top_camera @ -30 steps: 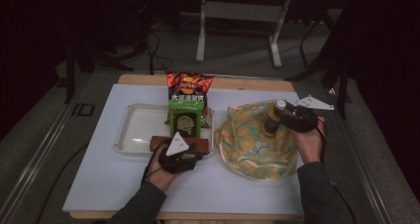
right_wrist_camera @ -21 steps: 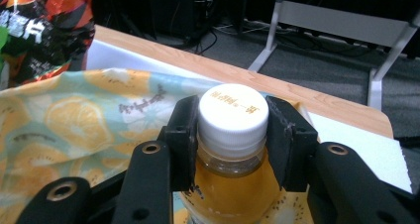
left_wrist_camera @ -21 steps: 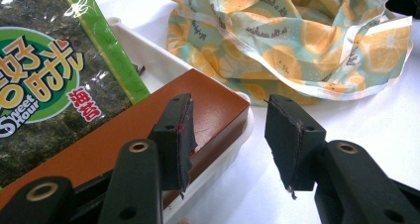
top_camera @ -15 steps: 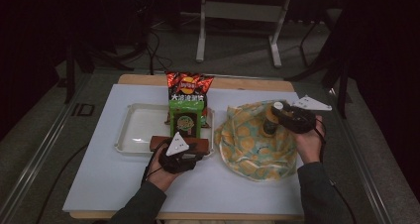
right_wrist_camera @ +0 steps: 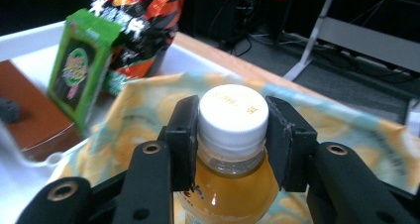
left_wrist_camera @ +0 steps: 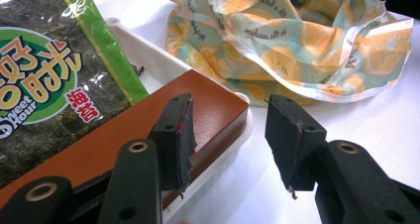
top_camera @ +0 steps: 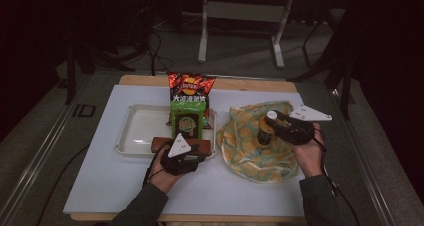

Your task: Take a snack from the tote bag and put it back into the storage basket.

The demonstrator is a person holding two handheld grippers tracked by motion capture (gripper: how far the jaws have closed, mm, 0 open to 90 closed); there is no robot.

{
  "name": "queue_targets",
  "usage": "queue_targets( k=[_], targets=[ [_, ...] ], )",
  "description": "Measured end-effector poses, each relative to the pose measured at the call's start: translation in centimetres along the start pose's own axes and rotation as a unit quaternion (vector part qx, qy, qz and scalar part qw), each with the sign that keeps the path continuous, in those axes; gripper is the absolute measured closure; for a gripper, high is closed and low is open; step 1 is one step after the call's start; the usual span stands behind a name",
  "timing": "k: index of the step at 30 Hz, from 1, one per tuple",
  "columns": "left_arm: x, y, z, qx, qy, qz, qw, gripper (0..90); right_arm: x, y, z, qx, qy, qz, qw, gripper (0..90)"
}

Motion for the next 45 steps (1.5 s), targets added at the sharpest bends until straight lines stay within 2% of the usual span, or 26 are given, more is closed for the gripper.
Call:
queue_targets(
  k=[8,14,21,23,30,33,36,45],
  targets=[
    [0.0,0.0,0.0,0.0,0.0,0.0,1.0,52.8,0.1,-1.8,0.7,0.0,-0.013,-0.011,0.9999,59.3],
    [0.0,0.0,0.0,0.002,-0.002,0.001,1.0,52.8,0.2,-2.7,1.1,0.007,-0.01,-0.023,0.9997,59.2],
    [0.0,0.1,0.0,0.001,-0.002,0.0,1.0,52.8,-0.1,-2.6,1.4,0.016,0.004,-0.034,0.9993,58.1],
    [-0.1,0.2,-0.1,0.002,-0.003,0.001,1.0,52.8,-0.3,-2.4,1.6,0.02,0.001,-0.034,0.9992,54.3],
    [-0.1,0.4,-0.4,0.002,0.0,0.004,1.0,52.8,-1.8,-2.1,2.9,0.023,-0.007,-0.044,0.9987,52.1],
    [-0.1,0.5,-0.7,0.001,0.004,0.007,1.0,52.8,-2.3,-2.0,3.7,0.014,-0.02,-0.047,0.9986,53.7],
    [-0.1,0.6,-1.3,-0.001,0.01,0.012,0.9999,52.8,-2.7,-1.9,4.7,0.015,-0.034,-0.048,0.9982,55.9],
    [0.6,1.4,-3.0,-0.003,0.015,0.037,0.9992,53.0,-3.6,-1.7,7.3,0.0,-0.082,-0.05,0.9954,75.7]
  ],
)
Point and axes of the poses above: each handheld gripper's, and its own axes: x roughly forward along the jaws, z roughly out of its underside, y roughly to its right, the point moved 5 cm from there along x, roughly forward along the jaws, and after that the axes turned 15 degrees about y, right-handed, at the moved point
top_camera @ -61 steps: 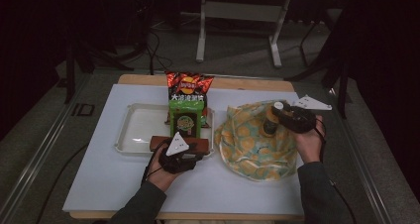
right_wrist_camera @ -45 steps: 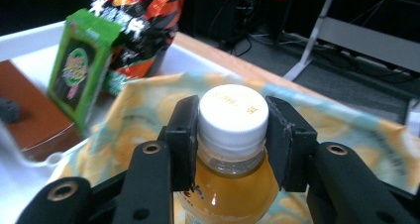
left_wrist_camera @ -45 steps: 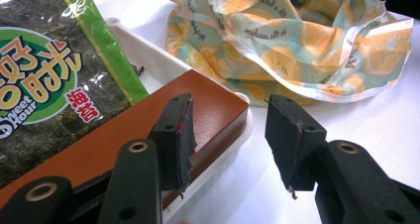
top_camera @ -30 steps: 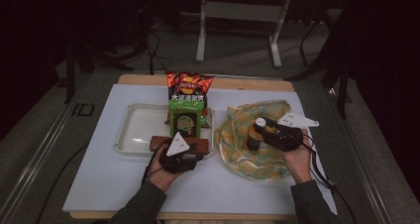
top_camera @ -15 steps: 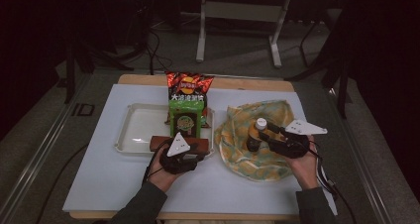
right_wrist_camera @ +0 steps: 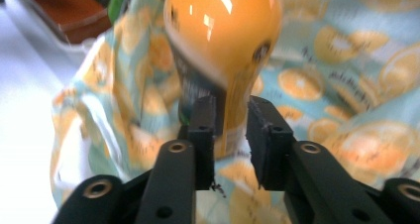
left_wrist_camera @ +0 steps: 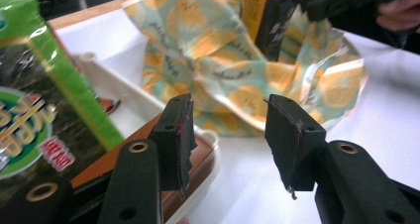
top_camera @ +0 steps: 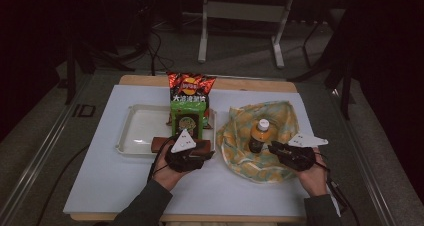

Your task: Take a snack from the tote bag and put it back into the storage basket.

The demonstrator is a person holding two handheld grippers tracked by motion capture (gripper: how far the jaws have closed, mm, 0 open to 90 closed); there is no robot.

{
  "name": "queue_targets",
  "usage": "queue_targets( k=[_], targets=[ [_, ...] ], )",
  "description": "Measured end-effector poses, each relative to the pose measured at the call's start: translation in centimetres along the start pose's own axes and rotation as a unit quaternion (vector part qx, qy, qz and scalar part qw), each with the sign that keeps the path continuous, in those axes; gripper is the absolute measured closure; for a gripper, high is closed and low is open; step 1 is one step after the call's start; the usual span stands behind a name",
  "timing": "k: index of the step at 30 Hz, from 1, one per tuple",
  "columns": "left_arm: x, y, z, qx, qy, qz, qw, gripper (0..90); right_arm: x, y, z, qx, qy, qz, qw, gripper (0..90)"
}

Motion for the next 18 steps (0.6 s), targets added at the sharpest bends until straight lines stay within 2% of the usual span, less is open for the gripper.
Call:
queue_targets(
  k=[4,5,18],
  targets=[
    [0.7,0.3,-0.5,0.005,-0.004,0.009,0.9999,53.0,0.0,0.1,1.3,-0.01,-0.025,0.004,0.9996,82.3],
    [0.9,0.4,-0.7,0.006,-0.006,0.012,0.9999,53.0,0.0,0.2,1.8,-0.006,-0.03,0.004,0.9995,84.1],
    [2.8,1.3,-2.2,0.022,-0.009,0.027,0.9993,52.9,-0.4,0.9,3.1,0.013,-0.037,0.011,0.9992,84.7]
  ],
)
Point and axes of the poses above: each handheld gripper's, and its own axes: x roughly forward along the jaws, z roughly out of its underside, y roughly to its right, the point moved 5 cm from there along x, roughly forward along the jaws, and after that the axes turned 15 degrees about y, right-handed, at the moved point
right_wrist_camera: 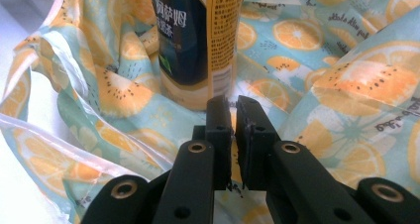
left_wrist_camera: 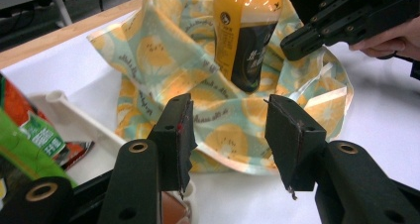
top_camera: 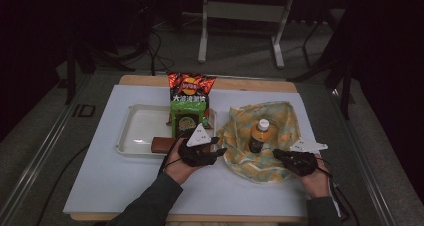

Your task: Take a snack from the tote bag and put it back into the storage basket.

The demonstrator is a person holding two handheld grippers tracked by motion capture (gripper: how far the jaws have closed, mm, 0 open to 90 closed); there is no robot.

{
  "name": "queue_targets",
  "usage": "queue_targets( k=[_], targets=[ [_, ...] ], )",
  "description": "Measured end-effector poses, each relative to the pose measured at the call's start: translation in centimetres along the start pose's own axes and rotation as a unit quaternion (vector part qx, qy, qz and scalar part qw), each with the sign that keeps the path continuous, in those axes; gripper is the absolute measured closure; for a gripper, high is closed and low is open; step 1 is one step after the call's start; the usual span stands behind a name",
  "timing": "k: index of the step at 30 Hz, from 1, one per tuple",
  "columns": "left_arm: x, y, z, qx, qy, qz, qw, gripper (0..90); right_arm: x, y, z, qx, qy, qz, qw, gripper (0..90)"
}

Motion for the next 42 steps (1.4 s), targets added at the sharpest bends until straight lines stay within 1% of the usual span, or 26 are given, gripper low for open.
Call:
queue_targets(
  k=[7,10,15,16,21,26,31,38,42],
  targets=[
    [0.9,0.0,-0.7,0.001,0.002,0.003,1.0,52.9,0.3,0.0,0.5,-0.001,-0.01,-0.001,0.9999,85.9],
    [1.3,0.1,-1.0,-0.003,0.003,0.006,1.0,52.4,0.3,0.0,0.6,-0.001,-0.011,-0.002,0.9999,85.9],
    [1.9,0.3,-1.7,0.006,0.004,0.008,0.9999,52.6,0.4,0.0,0.8,0.002,-0.013,-0.005,0.9999,85.9],
    [2.1,0.3,-1.9,0.005,0.006,0.008,0.9999,52.6,0.4,0.0,0.8,0.002,-0.013,-0.005,0.9999,85.9],
    [2.7,0.3,-2.3,0.012,-0.001,0.011,0.9999,53.7,0.4,0.0,0.9,0.001,-0.018,-0.008,0.9998,85.8],
    [3.3,0.4,-2.7,0.012,-0.005,0.02,0.9997,54.6,0.5,0.0,1.0,0.003,-0.02,-0.008,0.9998,85.7],
    [4.1,0.5,-3.4,0.017,-0.014,0.026,0.9994,54.7,0.5,0.1,1.1,0.001,-0.019,-0.009,0.9998,85.3],
    [5.1,0.2,-4.6,0.025,-0.02,0.028,0.9991,52.7,0.4,0.1,1.1,0.001,-0.02,-0.011,0.9997,84.7],
    [5.8,0.1,-5.0,0.031,-0.026,0.034,0.9986,52.0,0.5,0.1,1.2,0.002,-0.02,-0.011,0.9997,84.2]
  ],
)
Point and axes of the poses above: each handheld gripper's, and its own axes: x roughly forward along the jaws, z roughly out of its underside, y roughly to its right, the point moved 5 cm from there along x, roughly forward along the jaws, and after that the axes turned 15 degrees about y, right-handed, at the moved point
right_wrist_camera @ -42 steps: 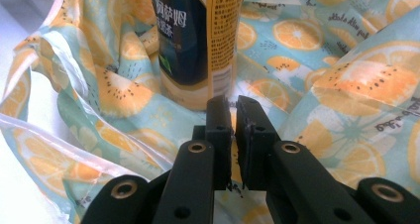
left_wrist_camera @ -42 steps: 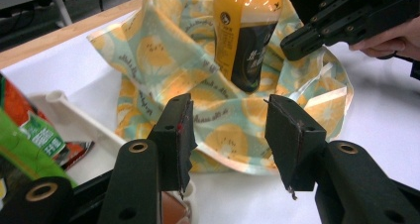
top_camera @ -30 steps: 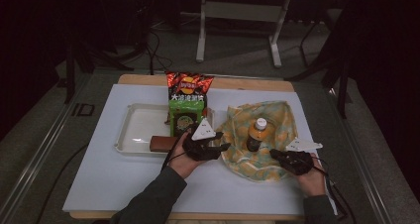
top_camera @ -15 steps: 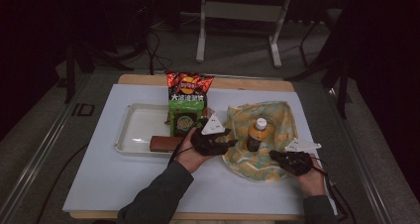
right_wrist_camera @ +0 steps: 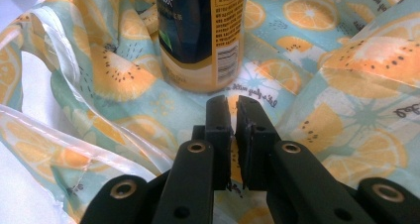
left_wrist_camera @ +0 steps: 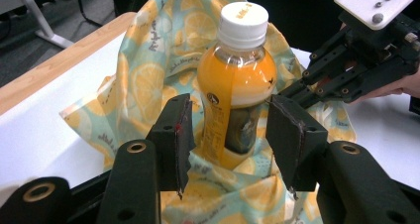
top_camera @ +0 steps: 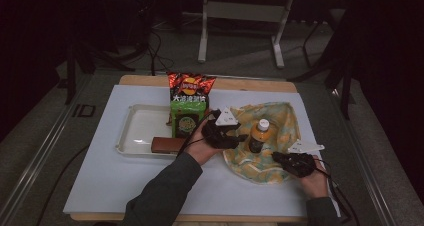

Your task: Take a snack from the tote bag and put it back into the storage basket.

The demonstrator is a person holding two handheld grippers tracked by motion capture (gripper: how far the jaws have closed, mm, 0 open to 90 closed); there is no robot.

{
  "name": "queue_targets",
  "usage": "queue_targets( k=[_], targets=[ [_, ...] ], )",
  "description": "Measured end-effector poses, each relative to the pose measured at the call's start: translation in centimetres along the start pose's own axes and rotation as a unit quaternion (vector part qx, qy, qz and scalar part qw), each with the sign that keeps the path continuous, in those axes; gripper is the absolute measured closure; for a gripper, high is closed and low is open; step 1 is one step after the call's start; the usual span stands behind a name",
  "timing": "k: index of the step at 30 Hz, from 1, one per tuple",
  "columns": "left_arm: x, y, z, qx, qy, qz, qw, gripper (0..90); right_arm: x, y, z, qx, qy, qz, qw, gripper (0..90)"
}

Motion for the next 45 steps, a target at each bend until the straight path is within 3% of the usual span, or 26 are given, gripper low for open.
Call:
queue_targets(
  k=[19,27,33,40,45],
  targets=[
    [3.8,0.3,-1.3,0.01,-0.015,0.029,0.9994,50.4,0.1,-0.1,0.1,0.0,0.0,-0.007,1.0,82.9],
    [5.4,0.7,-1.7,0.015,-0.02,0.03,0.9992,50.1,0.2,-0.1,0.1,0.0,0.0,-0.009,1.0,82.7],
    [5.9,0.6,-2.0,0.008,-0.015,0.027,0.9995,49.8,0.1,-0.1,0.2,-0.001,-0.003,-0.011,0.9999,82.5],
    [6.1,0.3,-2.0,0.0,-0.012,0.039,0.9992,49.9,0.2,-0.2,0.2,-0.002,-0.006,-0.013,0.9999,82.2],
    [6.3,0.3,-2.4,0.0,-0.007,0.041,0.9991,55.5,0.3,-0.2,0.3,-0.001,-0.007,-0.015,0.9999,82.0]
  ],
)
Point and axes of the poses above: each handheld gripper's, and its own axes: x roughly forward along the jaws, z roughly out of its underside, y roughly to its right, the point moved 5 cm from there along x, roughly forward along the jaws, and after that the axes turned 15 degrees about y, right-handed, at the moved point
